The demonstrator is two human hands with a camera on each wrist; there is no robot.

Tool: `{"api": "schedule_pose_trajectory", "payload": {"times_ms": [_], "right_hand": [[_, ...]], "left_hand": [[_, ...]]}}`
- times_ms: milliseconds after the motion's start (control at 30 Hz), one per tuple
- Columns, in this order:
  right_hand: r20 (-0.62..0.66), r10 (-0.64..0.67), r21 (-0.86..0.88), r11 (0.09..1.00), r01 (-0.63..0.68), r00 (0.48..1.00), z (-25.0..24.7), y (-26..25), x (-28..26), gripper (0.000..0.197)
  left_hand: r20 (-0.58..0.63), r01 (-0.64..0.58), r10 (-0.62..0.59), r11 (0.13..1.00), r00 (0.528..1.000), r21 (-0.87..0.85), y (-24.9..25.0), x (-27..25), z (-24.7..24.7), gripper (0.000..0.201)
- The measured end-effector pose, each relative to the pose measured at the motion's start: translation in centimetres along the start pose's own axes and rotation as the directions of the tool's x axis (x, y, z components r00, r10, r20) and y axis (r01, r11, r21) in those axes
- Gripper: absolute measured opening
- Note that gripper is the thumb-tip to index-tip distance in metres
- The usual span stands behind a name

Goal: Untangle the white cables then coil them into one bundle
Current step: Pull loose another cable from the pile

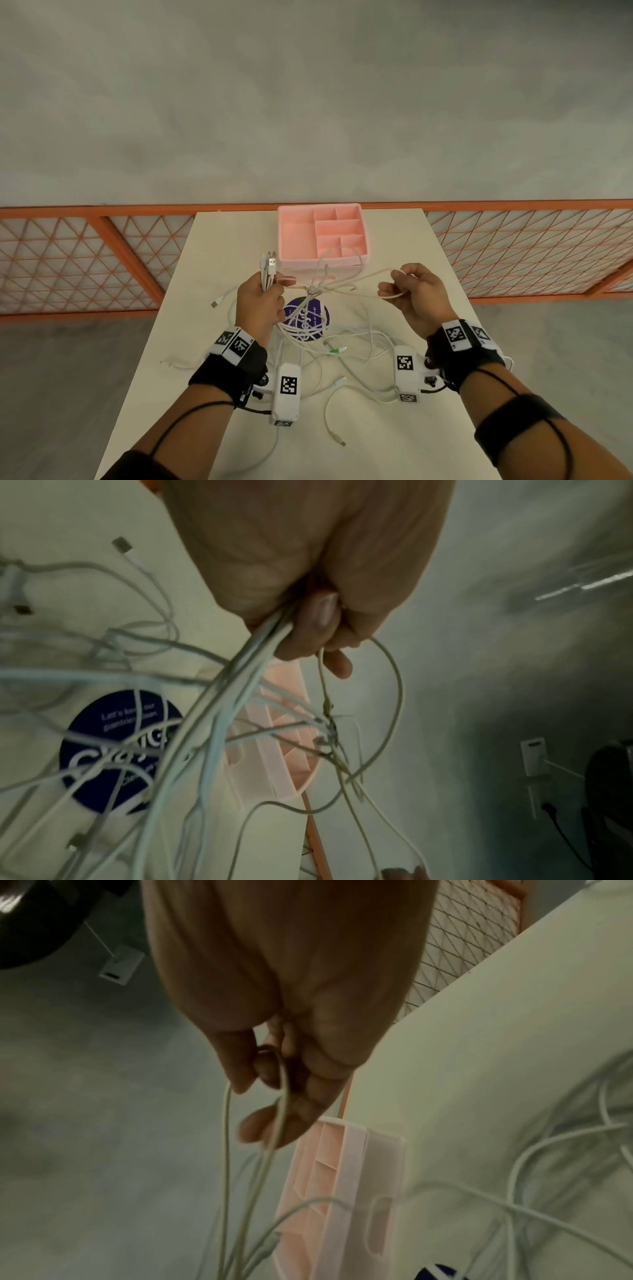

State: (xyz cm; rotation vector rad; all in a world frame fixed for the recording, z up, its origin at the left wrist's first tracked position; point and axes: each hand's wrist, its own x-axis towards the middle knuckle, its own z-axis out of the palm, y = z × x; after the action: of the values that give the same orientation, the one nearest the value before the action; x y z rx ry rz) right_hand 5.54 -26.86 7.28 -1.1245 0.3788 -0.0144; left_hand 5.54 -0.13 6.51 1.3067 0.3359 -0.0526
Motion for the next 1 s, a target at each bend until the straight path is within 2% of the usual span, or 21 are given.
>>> {"api": "schedule_pose_trajectory", "payload": {"times_ms": [33,100,167,267,333,433,500,533,633,700,767,833,900,967,1000], "right_hand": [[0.025,0.018,0.014,1.000,-0.019,1.000,0.1,-0.2,-0.1,0.019],[0.075,0.041,-0.079,0.996,-0.035,0.996,0.5,-0.3,-0.3,0.023],[0.131,0.095,-0.204,0.977,-0.066,0.987,1.0,-0.1,-0.5,0.041],[0.208,0.209,-0.252,0.955,-0.155,0.955,1.7,-0.2,-0.8,0.058],[0.251,0.254,-0.247,0.950,-0.192,0.934,1.9,-0.4,-0.9,0.063],[0.299,0.291,-0.218,0.948,-0.232,0.909,2.2,-0.6,-1.2,0.069],[0.316,0.297,-0.181,0.951,-0.250,0.901,2.6,-0.7,-1.3,0.070],[0.329,0.292,-0.158,0.955,-0.252,0.898,2.7,-0.7,-1.4,0.070],[0.382,0.245,-0.070,0.969,-0.237,0.891,3.3,-0.7,-1.3,0.069],[0.415,0.218,-0.024,0.973,-0.229,0.883,3.6,-0.9,-1.2,0.069],[0.425,0.193,-0.002,0.977,-0.212,0.884,3.8,-1.0,-1.1,0.067],[0.411,0.177,0.000,0.981,-0.194,0.894,3.9,-1.3,-1.1,0.064],[0.326,0.163,-0.073,0.986,-0.147,0.931,3.8,-1.3,-1.0,0.052],[0.144,0.122,-0.260,0.962,-0.081,0.982,3.6,-0.9,-0.6,0.028],[0.039,0.084,-0.383,0.922,-0.063,0.996,3.3,-0.6,-0.4,0.016]], "left_hand": [[0.026,-0.004,0.003,0.999,1.000,0.038,0.2,0.0,0.1,0.026],[0.101,-0.015,-0.001,0.988,0.995,0.156,0.5,-0.1,0.3,0.026],[0.181,-0.034,-0.016,0.961,0.983,0.273,0.6,0.0,0.6,0.020],[0.253,-0.110,0.009,0.915,0.968,0.388,0.6,0.1,1.1,0.007],[0.236,-0.148,0.053,0.902,0.970,0.406,0.5,0.4,0.9,0.013],[0.053,-0.112,0.100,0.923,0.994,0.367,-0.2,1.2,0.3,0.021],[-0.035,-0.066,0.085,0.926,0.996,0.373,-0.9,1.5,0.2,0.029],[-0.029,-0.038,0.053,0.924,0.998,0.381,-1.1,1.4,0.3,0.032],[0.091,0.054,-0.096,0.922,0.991,0.383,-1.7,0.4,0.9,0.040],[0.139,0.067,-0.136,0.906,0.981,0.419,-2.0,0.1,1.1,0.041],[0.145,0.068,-0.145,0.896,0.979,0.438,-2.1,0.0,1.1,0.032],[0.178,0.034,-0.126,0.895,0.976,0.445,-1.9,-0.2,1.0,0.040],[0.196,-0.002,-0.094,0.898,0.976,0.440,-1.5,-0.4,1.0,0.048],[0.162,-0.010,-0.067,0.901,0.985,0.434,-1.3,-0.3,0.8,0.046],[0.136,-0.006,-0.059,0.903,0.989,0.429,-1.3,-0.2,0.8,0.045]]}}
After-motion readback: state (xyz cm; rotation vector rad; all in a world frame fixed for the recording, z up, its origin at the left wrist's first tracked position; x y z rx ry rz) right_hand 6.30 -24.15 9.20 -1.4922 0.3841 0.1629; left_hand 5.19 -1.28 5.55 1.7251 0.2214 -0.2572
